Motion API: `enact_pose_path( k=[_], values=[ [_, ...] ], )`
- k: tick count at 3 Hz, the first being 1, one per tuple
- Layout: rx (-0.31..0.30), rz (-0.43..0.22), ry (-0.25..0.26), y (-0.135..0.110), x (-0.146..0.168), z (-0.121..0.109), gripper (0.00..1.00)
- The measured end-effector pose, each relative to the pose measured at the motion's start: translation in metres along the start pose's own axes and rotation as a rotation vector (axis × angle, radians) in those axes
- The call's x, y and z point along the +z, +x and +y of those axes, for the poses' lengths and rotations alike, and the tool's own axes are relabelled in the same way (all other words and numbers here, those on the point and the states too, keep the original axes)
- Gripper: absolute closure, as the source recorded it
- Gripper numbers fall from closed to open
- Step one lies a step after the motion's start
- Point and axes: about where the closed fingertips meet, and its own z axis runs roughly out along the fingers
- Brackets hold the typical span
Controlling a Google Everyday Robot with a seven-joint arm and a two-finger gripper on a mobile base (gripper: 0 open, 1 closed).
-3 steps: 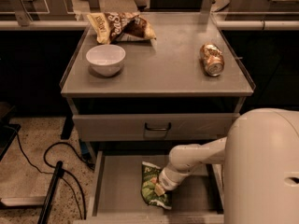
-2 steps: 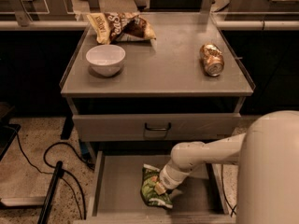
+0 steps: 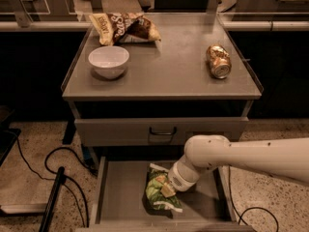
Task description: Pick green jalapeno chip bag from middle drawer and place on counter
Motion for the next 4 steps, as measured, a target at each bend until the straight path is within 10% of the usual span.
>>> enact_pose_path(
  k=[4],
  values=[
    [-0.067, -0.226, 0.276, -0.020, -0.218, 0.055, 1.00]
  ],
)
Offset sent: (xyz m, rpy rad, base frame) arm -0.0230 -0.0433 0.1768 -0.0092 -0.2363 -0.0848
